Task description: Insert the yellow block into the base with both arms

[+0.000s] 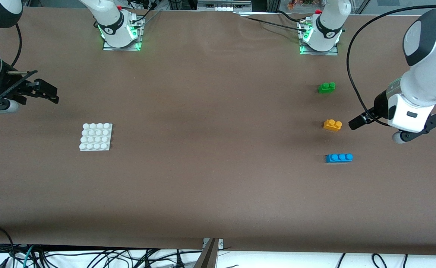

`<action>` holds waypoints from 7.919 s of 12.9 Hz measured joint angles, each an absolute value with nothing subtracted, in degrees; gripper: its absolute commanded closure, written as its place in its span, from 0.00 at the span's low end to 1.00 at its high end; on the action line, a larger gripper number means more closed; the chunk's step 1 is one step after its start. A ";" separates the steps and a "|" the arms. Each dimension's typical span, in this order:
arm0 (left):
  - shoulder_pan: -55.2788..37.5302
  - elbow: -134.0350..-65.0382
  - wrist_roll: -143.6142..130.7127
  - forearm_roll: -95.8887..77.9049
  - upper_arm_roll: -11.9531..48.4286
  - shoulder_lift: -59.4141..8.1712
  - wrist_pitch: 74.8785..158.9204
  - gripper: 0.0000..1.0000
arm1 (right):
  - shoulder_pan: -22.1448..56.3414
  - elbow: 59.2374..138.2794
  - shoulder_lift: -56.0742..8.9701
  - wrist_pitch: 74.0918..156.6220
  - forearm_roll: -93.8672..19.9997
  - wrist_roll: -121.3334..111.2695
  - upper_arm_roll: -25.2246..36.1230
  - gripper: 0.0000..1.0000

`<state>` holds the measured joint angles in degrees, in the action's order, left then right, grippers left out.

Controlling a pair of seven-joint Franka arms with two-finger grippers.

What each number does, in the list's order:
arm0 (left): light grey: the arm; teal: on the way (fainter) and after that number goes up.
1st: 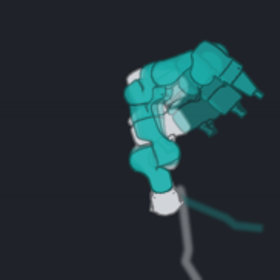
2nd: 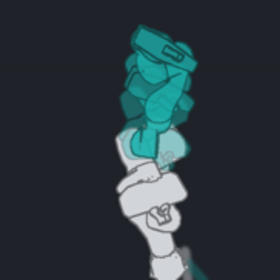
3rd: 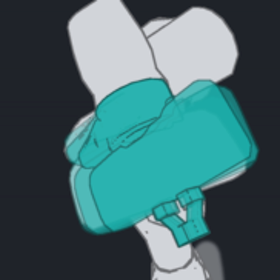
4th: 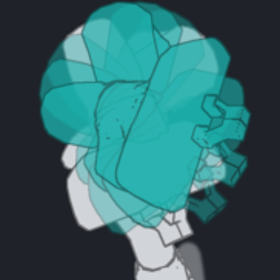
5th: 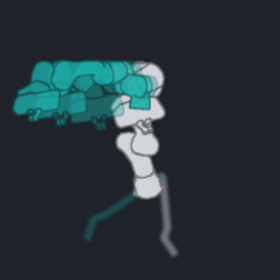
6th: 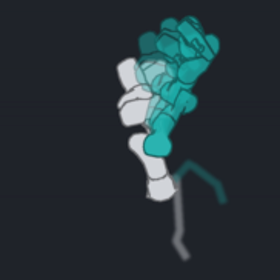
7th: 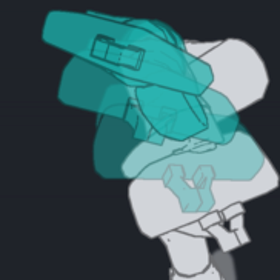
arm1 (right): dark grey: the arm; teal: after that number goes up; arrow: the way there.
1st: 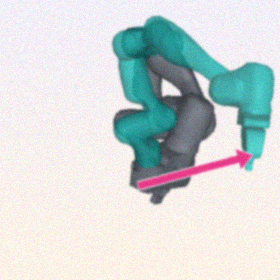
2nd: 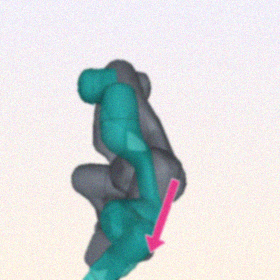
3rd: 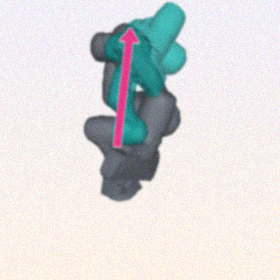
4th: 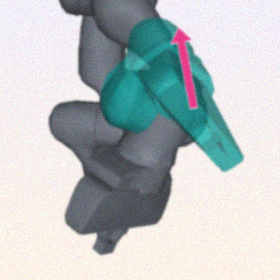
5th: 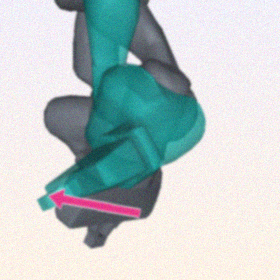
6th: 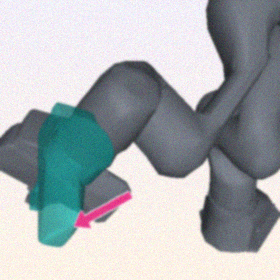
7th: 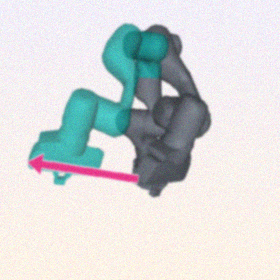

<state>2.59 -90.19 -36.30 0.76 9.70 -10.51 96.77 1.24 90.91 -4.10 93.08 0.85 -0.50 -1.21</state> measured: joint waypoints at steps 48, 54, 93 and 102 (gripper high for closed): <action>11.29 -133.56 10.24 -1.57 13.89 -5.81 124.65 0.00 | -0.49 110.20 -19.76 125.90 2.14 -0.48 1.77 0.00; 14.17 -133.58 15.17 2.25 13.44 -14.40 133.83 0.00 | -0.48 116.29 -23.70 136.91 2.30 -0.48 2.29 0.00; 14.19 -113.99 -4.62 3.37 13.54 -14.01 117.68 0.87 | 3.10 120.93 -26.93 143.62 3.53 3.43 3.68 0.00; 12.32 -102.48 -19.43 -2.92 22.60 -14.10 106.83 0.88 | 21.48 118.84 -28.06 145.51 3.37 19.35 2.77 0.00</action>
